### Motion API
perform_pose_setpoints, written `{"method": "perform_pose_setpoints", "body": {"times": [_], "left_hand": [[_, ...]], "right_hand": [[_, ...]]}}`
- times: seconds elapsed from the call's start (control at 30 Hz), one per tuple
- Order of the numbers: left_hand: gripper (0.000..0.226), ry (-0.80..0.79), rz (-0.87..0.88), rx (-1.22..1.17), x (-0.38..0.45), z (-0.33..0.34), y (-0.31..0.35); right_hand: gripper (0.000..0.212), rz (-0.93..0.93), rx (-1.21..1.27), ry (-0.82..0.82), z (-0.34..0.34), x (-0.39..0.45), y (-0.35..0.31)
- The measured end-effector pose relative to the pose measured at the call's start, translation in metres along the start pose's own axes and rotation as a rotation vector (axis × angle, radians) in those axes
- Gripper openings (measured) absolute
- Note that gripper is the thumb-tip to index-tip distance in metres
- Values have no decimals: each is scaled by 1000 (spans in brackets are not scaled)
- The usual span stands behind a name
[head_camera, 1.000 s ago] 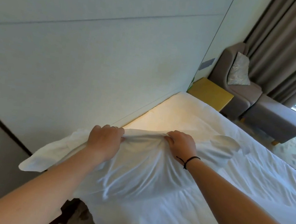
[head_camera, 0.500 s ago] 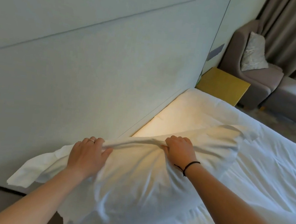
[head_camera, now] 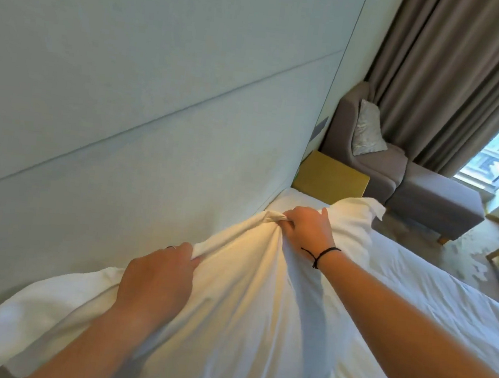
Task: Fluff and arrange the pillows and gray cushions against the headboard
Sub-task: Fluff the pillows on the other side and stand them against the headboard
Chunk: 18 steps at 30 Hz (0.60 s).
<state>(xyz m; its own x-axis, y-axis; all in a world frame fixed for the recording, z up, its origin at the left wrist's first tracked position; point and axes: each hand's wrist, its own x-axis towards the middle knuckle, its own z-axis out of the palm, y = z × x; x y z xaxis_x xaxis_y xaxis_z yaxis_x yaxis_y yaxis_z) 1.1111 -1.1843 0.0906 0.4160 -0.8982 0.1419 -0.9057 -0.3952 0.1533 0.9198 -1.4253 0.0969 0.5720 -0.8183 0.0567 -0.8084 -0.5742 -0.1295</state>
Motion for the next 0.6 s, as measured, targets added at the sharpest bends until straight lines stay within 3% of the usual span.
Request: {"method": "perform_pose_setpoints", "body": {"times": [0.1,0.17,0.27,0.37,0.47,0.6], "left_hand": [[29,102,-35,-22,39,-11,12],[27,101,-60,-53,56,-4,18],[31,-53,-105,-90,56,31,20],[63,-247,-186,-153,26,76,18],[79,-310,-219,-228,-7,104,17],[91,-417,-217,-233,-29,111,14]], "right_hand": [[31,1,40,137,-19,60,-8],[18,78,133,183,-10,90,-13],[51,302,427,-10,39,89,-29],[74,347,448,-264,120,37,-54],[79,346,455,-235,159,-11,-65],[79,265,758,-250,145,-24,-63]]}}
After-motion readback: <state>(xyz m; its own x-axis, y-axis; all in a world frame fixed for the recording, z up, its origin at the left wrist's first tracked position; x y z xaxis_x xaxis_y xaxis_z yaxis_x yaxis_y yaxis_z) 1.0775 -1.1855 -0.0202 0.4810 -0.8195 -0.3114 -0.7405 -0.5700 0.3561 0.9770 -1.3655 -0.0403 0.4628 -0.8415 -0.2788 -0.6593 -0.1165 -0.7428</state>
